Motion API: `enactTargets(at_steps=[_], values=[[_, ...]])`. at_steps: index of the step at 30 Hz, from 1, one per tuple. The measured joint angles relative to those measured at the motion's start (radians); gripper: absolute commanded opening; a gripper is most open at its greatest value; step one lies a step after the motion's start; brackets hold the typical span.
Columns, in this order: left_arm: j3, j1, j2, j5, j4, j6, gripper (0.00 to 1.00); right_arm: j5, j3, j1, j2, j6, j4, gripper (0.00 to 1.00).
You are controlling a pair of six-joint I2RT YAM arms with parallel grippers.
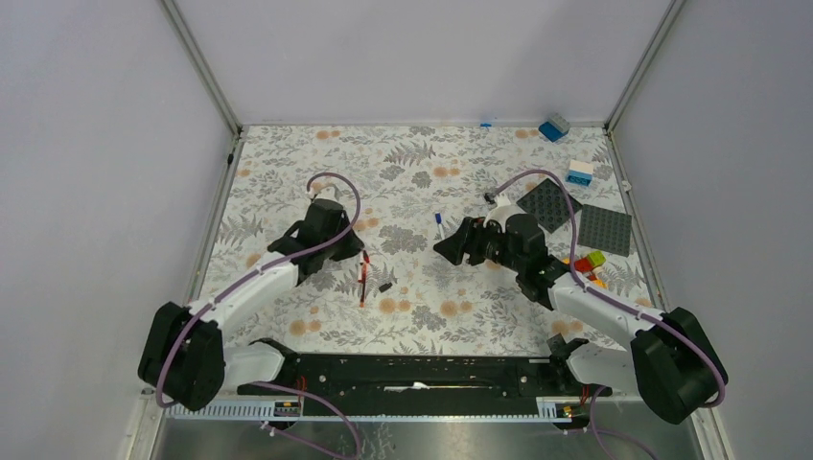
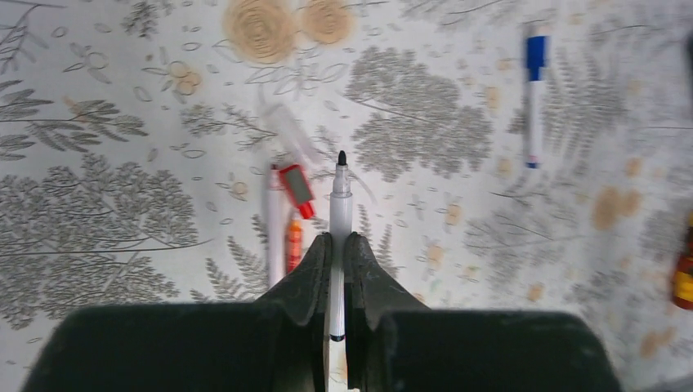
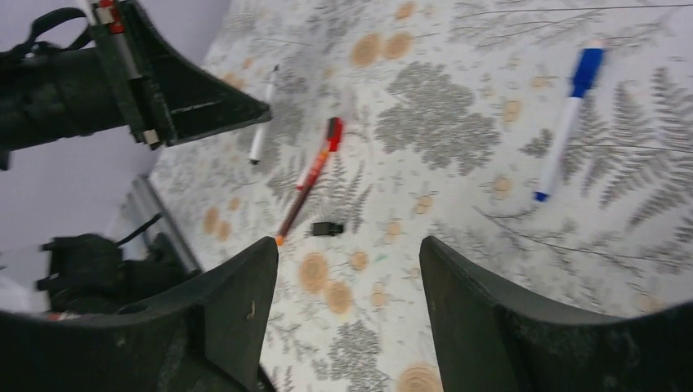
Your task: Insert the pens into the pen caps
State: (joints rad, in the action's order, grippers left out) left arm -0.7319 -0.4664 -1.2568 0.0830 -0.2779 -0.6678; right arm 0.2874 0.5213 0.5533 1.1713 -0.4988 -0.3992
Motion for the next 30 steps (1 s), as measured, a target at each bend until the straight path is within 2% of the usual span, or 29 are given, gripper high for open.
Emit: enactTargets(at_steps=[6,17,30], values=[[0.059,0.0,0.149,-0.111,0.098,-0.052,0.0,0.141,-0.02,0.0,-0.011,-0.16,-0.172,0.71],[0.179,-0.016,0.322,-0.235,0.341,-0.216,0.0,0.216,-0.022,0.002,-0.021,-0.329,-0.369,0.68],[0.331,-0.197,0.308,-0.236,0.744,-0.409,0.0,0.231,-0.022,0.03,0.0,-0.37,-0.423,0.62]])
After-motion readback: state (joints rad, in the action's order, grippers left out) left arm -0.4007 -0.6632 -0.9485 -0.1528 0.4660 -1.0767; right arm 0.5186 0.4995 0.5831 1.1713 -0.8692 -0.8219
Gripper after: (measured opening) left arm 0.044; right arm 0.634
